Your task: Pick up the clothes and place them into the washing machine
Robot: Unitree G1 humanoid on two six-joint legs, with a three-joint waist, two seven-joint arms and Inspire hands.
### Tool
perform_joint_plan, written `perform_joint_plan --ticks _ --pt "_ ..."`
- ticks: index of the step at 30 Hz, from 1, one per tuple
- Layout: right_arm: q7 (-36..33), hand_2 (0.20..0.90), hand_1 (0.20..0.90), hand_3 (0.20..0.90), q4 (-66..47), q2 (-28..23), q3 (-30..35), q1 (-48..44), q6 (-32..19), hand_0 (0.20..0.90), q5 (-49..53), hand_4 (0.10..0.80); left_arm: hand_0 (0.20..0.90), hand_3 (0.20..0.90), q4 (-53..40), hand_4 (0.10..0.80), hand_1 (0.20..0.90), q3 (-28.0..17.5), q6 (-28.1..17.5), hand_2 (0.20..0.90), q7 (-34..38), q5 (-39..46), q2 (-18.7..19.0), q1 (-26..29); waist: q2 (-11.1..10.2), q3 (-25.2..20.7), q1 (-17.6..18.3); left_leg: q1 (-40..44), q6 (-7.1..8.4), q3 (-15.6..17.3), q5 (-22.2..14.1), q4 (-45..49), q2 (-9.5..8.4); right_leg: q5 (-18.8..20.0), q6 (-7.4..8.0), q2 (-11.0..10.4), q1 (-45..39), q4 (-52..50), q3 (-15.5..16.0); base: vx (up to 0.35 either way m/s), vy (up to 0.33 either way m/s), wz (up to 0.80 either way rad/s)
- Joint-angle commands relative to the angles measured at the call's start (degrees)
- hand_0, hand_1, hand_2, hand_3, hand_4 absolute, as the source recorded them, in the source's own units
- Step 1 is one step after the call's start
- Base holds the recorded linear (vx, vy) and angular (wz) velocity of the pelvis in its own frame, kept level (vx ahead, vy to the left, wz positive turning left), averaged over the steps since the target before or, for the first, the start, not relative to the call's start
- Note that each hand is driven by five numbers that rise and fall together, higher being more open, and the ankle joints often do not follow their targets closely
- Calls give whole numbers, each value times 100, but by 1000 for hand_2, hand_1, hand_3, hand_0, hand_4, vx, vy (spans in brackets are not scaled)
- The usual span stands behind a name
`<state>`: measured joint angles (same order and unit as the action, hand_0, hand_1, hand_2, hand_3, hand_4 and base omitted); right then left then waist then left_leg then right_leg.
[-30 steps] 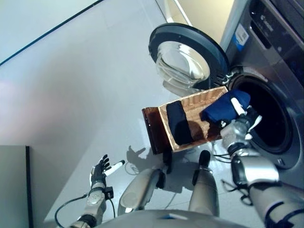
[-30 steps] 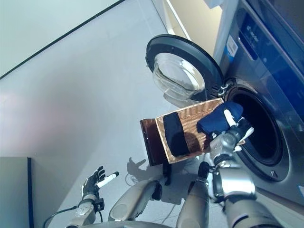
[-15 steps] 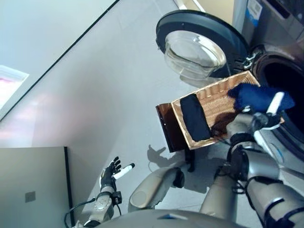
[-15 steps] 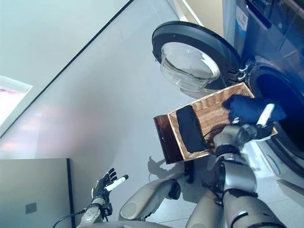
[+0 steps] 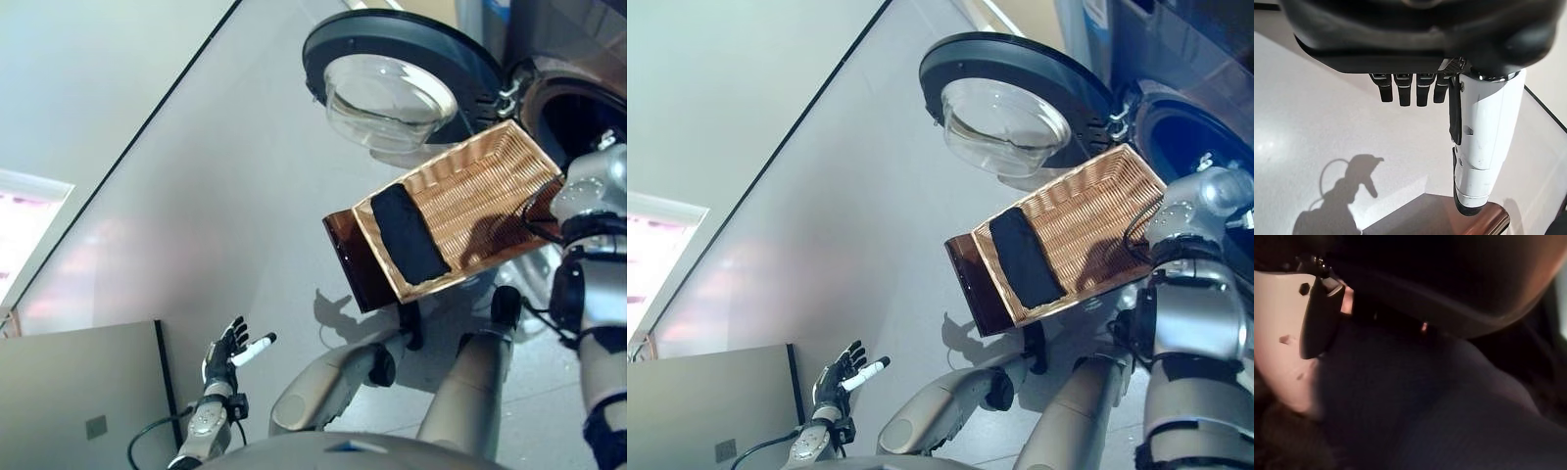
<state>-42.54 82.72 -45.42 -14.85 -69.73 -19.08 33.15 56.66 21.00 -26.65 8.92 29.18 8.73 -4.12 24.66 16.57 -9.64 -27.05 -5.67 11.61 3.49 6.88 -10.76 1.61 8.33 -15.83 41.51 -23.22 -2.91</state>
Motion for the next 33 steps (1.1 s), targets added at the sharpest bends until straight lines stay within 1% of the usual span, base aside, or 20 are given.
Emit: perform_joint_plan --ticks 1,2,3,4,6,8,10,14,15,17,20,21,25,26,27,28,29,30,32,33 --pt "313 900 900 900 268 -1339 -2448 -2377 1421 900 -3143 800 900 900 75 800 900 -540 -123 900 298 12 452 32 -68 -356 -135 -539 478 -303 -178 535 294 -266 -505 355 -344 -123 117 -20 -14 -18" --pt "420 900 900 900 562 -1140 -2872 -2465 1648 900 -3715 800 900 900 26 800 900 -559 -79 900 265 -16 427 78 -45 -370 -143 -565 482 -315 -163 536 302 -248 -518 366 -334 -112 135 -9 -15 -6" --pt "232 900 900 900 515 -892 -2940 -2567 1836 900 -3953 800 900 900 -1 800 900 -644 -63 900 242 56 401 49 -54 -381 -121 -577 487 -323 -152 534 306 -242 -532 383 -332 -90 150 -4 -20 9" --pt "372 900 900 900 497 -869 -2812 -2396 1760 900 -4021 800 900 900 -1 800 900 -698 -17 900 203 62 357 47 -63 -383 -117 -572 492 -338 -148 521 312 -242 -530 399 -335 -77 156 4 -11 13" --pt "267 900 900 900 454 -761 -2520 -2153 1726 900 -3869 800 900 900 14 800 900 -711 -9 900 174 194 294 -7 -99 -380 -93 -562 492 -365 -141 505 303 -244 -536 416 -353 -69 169 -2 -7 3" --pt "306 900 900 900 422 -659 -2187 -1862 1579 900 -3615 800 900 900 17 800 900 -701 -25 900 190 219 272 -35 -123 -346 -72 -565 497 -398 -127 502 305 -244 -541 418 -384 -58 198 -9 -10 5" --pt "249 900 900 900 206 -459 -1863 -1679 1453 900 -3344 800 900 900 51 800 900 -716 -59 900 220 323 304 -18 -192 -287 -24 -578 500 -402 -119 517 320 -267 -558 441 -396 -90 223 -22 -24 14" --pt "498 900 900 900 501 -344 -1447 -1150 1259 900 -2938 800 900 900 225 800 900 -666 -40 900 257 217 253 40 -293 -222 -51 -591 500 -452 -119 561 340 -274 -577 458 -458 -98 285 -15 -22 3" --pt "553 900 900 900 470 -235 -1154 -978 1100 900 -2594 800 900 900 282 800 900 -665 -68 900 281 167 251 66 -325 -195 -60 -589 501 -467 -120 582 350 -281 -581 464 -480 -109 304 -10 -20 5" --pt "660 900 900 900 470 -181 -982 -763 1018 900 -2399 800 900 900 316 800 900 -657 -57 900 299 103 250 87 -375 -175 -67 -590 499 -484 -124 606 359 -281 -583 474 -504 -106 311 -3 -12 3" --pt "847 900 900 900 483 211 -553 -177 832 900 -2008 800 900 900 450 800 900 -635 -31 900 355 -67 252 192 -526 -110 -95 -566 491 -531 -141 658 398 -277 -590 507 -612 -80 361 -10 -49 3" --pt "986 900 900 900 518 512 -358 187 745 900 -1837 800 900 900 505 800 900 -653 -24 900 374 -180 271 244 -645 -67 -145 -559 486 -576 -151 720 438 -280 -600 527 -674 -69 438 -24 -111 -1" --pt "1059 900 900 900 478 1071 -47 647 550 900 -1540 800 900 900 514 800 900 -759 -48 900 401 -243 347 309 -910 32 -226 -580 498 -681 -144 806 508 -283 -633 569 -769 -50 590 -21 -89 15" --pt "1056 900 900 900 473 1075 -41 655 550 900 -1542 800 900 900 512 800 900 -759 -47 900 401 -243 353 306 -914 30 -224 -578 499 -684 -144 806 507 -284 -633 568 -773 -49 594 -14 -119 10" --pt "1131 900 900 900 405 1399 14 815 446 900 -1372 800 900 900 613 800 900 -796 -43 900 435 -317 403 382 -1082 85 -261 -597 508 -756 -133 855 547 -288 -652 583 -829 -29 689 -9 -107 17" --pt "1166 900 900 900 335 1582 80 901 374 900 -1228 800 900 900 632 800 900 -813 -42 900 440 -328 423 409 -1163 105 -275 -590 514 -782 -133 858 561 -293 -658 593 -854 -17 738 -9 -107 24" --pt "1164 900 900 900 331 1587 84 906 375 900 -1229 800 900 900 632 800 900 -814 -42 900 439 -328 428 406 -1167 105 -272 -588 515 -785 -132 857 559 -295 -658 591 -858 -16 741 2 -93 37" --pt "1258 900 900 900 267 1857 157 1044 316 900 -1036 800 900 900 675 800 900 -851 -3 900 463 -416 464 455 -1334 158 -307 -595 528 -861 -132 897 583 -304 -673 604 -922 7 830 0 -78 33" --pt "1235 900 900 900 286 2092 163 1059 281 900 -934 800 900 900 726 800 900 -870 9 900 473 -420 509 467 -1453 196 -363 -578 540 -927 -124 903 594 -309 -691 607 -985 32 920 1 -70 24" --pt "1235 900 900 900 286 2092 163 1059 281 900 -934 800 900 900 726 800 900 -870 9 900 473 -420 509 467 -1453 196 -363 -578 540 -927 -124 903 594 -309 -691 607 -985 32 920 0 -63 18"
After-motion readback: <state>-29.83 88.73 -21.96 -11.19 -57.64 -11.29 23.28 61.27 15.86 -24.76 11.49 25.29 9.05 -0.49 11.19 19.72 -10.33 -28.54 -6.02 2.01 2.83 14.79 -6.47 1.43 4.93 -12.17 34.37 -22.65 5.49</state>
